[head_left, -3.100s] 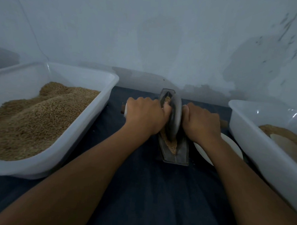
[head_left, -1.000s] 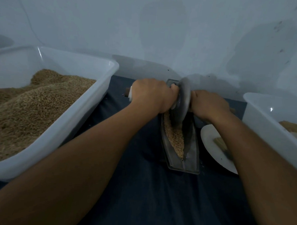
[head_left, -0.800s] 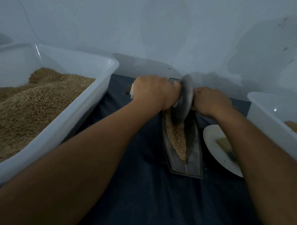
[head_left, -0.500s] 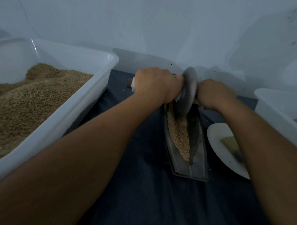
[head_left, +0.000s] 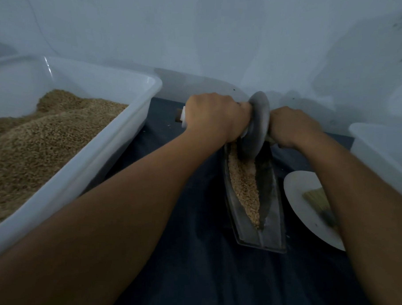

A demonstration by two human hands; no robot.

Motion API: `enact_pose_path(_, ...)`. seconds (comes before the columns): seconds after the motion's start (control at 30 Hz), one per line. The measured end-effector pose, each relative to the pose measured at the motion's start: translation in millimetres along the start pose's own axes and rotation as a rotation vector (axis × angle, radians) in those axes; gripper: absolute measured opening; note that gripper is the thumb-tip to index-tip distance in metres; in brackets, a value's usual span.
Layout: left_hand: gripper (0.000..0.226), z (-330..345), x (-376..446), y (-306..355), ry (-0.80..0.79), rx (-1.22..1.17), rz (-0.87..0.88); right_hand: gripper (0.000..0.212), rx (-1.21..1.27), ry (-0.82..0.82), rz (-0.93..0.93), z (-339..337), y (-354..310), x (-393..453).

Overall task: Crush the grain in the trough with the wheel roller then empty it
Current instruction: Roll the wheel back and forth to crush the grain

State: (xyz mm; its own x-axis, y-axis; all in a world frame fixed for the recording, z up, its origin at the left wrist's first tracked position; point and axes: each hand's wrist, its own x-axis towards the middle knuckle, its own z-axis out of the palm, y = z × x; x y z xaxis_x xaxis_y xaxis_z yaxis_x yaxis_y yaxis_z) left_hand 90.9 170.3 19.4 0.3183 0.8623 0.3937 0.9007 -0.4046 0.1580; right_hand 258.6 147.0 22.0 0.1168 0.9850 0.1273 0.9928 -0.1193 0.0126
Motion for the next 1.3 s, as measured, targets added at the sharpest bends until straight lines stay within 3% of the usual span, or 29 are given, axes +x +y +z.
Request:
enact_pose_path(0.33, 0.044, 0.0, -11.4, 4.9, 0.092, 0.014, 0.042, 0.015, 0.035, 0.081, -0.025, 6.4, 5.5, -6.6)
enact_pose_path(0.7, 0.061, 1.0, -32.4, 1.6, 0.039, 0.074, -0.049, 0.039, 0.094, 0.247, 0.081, 16.8, -3.9, -35.7)
enact_pose_path(0.9, 0.043, -3.2, -46.5, 2.2, 0.057, 0.102, -0.009, 0.045, 0.132, 0.306, 0.045, 23.6, -6.3, -54.3)
enact_pose_path(1.3, 0.059, -9.8, -71.5, -0.2, 0.091, 0.119, 0.066, 0.037, 0.154, 0.427, 0.056, 24.3, -19.6, -91.2)
